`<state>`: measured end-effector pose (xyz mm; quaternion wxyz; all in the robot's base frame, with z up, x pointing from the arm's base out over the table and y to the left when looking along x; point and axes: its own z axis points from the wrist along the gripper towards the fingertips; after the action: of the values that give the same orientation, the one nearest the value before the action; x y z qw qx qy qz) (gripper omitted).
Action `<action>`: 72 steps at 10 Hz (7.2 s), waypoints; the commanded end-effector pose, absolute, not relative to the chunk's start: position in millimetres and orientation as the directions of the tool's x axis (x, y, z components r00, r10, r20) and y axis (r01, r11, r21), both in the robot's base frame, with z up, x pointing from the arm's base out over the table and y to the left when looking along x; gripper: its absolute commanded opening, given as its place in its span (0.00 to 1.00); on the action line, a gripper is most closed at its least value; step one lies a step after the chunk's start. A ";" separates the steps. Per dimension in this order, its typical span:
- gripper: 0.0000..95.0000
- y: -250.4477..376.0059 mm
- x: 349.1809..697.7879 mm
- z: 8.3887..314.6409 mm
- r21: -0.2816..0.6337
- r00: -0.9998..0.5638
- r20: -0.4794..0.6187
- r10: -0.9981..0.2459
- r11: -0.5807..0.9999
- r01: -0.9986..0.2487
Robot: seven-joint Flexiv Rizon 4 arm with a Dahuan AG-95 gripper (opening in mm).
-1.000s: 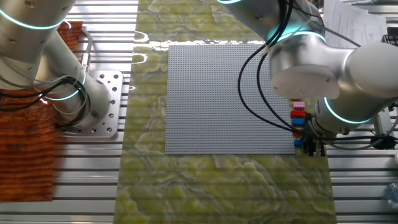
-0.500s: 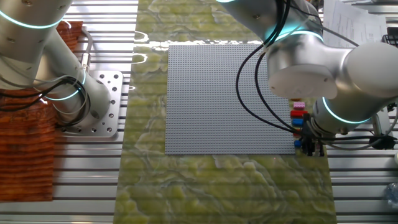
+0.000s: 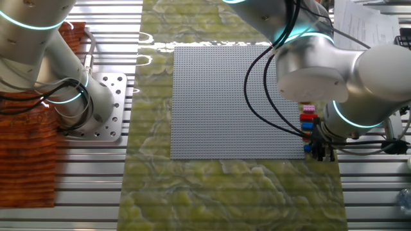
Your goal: Stack small Lego blocks randomly, one at a time
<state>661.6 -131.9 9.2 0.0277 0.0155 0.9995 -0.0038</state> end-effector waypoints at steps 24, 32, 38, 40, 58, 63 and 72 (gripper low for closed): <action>0.00 -140.1 612.0 13.0 -0.027 -0.998 -0.030 -0.051 0.998 -0.050; 0.00 -146.8 610.0 12.9 -0.014 -0.998 -0.033 -0.047 0.999 -0.047; 0.00 -145.6 610.9 10.9 -0.010 -0.999 -0.031 -0.041 0.999 -0.040; 0.00 -145.6 611.2 11.0 -0.010 -0.999 -0.027 -0.033 0.999 -0.033; 0.40 -145.3 613.5 13.9 -0.019 -1.000 -0.002 -0.015 1.000 -0.015; 0.00 -144.5 612.3 29.5 -0.017 -1.000 -0.005 -0.012 1.000 -0.012; 0.00 -144.8 608.6 20.2 -0.015 -1.000 -0.005 -0.026 1.000 -0.026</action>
<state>610.0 -145.1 19.5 0.0018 -0.0128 0.9999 -0.0077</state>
